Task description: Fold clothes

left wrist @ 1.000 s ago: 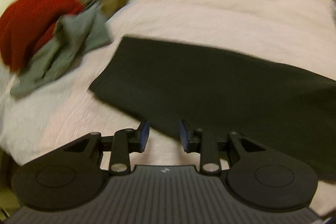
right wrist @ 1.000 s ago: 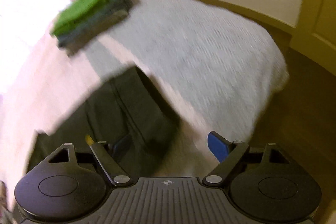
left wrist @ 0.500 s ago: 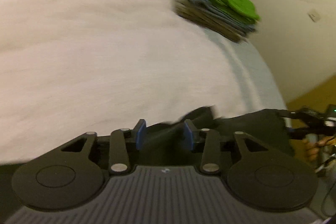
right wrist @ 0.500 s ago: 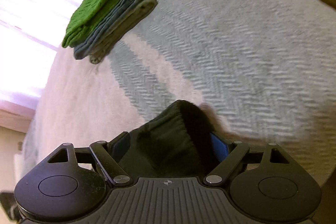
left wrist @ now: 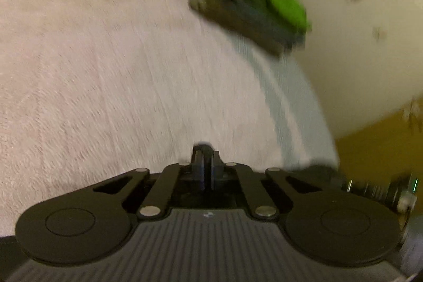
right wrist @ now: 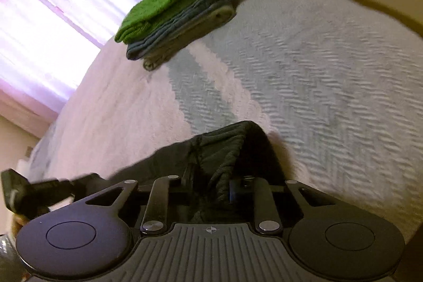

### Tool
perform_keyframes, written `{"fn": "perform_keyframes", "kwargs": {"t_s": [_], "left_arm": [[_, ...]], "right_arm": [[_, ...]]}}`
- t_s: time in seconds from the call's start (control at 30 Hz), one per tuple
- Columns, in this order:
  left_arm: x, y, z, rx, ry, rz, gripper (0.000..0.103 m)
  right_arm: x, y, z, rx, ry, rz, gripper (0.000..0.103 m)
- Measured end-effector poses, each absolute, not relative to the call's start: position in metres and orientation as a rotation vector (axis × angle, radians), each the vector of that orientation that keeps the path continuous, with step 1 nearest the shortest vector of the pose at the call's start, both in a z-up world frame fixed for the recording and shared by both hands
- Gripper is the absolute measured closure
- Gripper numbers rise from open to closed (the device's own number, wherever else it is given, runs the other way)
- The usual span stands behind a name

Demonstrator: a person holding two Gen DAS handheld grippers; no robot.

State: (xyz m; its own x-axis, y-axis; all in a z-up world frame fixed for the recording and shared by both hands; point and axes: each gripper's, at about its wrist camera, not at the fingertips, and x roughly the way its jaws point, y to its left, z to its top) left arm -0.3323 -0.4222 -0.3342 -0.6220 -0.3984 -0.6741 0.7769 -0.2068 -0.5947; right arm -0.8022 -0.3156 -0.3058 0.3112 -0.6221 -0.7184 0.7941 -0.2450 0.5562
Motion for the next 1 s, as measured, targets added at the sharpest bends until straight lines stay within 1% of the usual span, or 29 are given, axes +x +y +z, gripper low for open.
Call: {"fn": "perform_keyframes", "kwargs": {"t_s": [0.1, 0.2, 0.27, 0.33, 0.4, 0.5, 0.57, 0.63, 0.7, 0.77, 0.8, 0.83, 0.87, 0.93, 1.0], "left_arm": [[-0.351, -0.419, -0.345, 0.567, 1.095, -1.943, 0.101], [-0.35, -0.421, -0.348, 0.587, 0.974, -1.867, 0.1], [-0.347, -0.423, -0.349, 0.592, 0.899, -1.807, 0.103], [-0.343, -0.424, -0.35, 0.595, 0.825, -1.746, 0.103], [-0.326, -0.415, -0.334, 0.522, 0.866, -1.751, 0.103], [-0.303, -0.383, -0.307, 0.494, 0.86, -1.78, 0.103], [-0.288, -0.354, -0.298, 0.493, 0.881, -1.792, 0.103], [-0.28, -0.33, -0.299, 0.499, 0.921, -1.799, 0.103], [-0.282, -0.315, -0.309, 0.545, 0.934, -1.806, 0.103], [-0.292, -0.313, -0.332, 0.649, 0.909, -1.787, 0.103], [-0.293, -0.317, -0.344, 0.685, 0.882, -1.768, 0.1], [-0.292, -0.323, -0.353, 0.694, 0.858, -1.753, 0.1], [-0.289, -0.33, -0.355, 0.679, 0.846, -1.739, 0.1], [-0.283, -0.339, -0.347, 0.614, 0.855, -1.715, 0.101], [-0.27, -0.336, -0.333, 0.54, 0.857, -1.686, 0.1]], "right_arm": [[-0.794, -0.306, -0.322, 1.233, 0.197, -1.428, 0.083], [-0.787, -0.319, -0.331, 1.208, 0.219, -1.481, 0.081], [-0.782, -0.328, -0.331, 1.188, 0.249, -1.511, 0.075], [-0.777, -0.332, -0.323, 1.136, 0.317, -1.561, 0.05], [-0.77, -0.325, -0.308, 1.025, 0.391, -1.618, 0.037], [-0.754, -0.308, -0.285, 0.859, 0.463, -1.705, 0.037], [-0.749, -0.288, -0.271, 0.81, 0.45, -1.747, 0.037], [-0.74, -0.269, -0.261, 0.77, 0.426, -1.734, 0.037], [-0.727, -0.261, -0.263, 0.773, 0.447, -1.649, 0.038], [-0.713, -0.266, -0.283, 0.792, 0.556, -1.597, 0.038], [-0.711, -0.271, -0.297, 0.79, 0.622, -1.612, 0.038], [-0.712, -0.274, -0.309, 0.78, 0.673, -1.643, 0.037], [-0.718, -0.277, -0.318, 0.795, 0.687, -1.674, 0.037], [-0.738, -0.279, -0.314, 0.923, 0.587, -1.694, 0.037], [-0.734, -0.274, -0.298, 0.896, 0.595, -1.709, 0.037]]}}
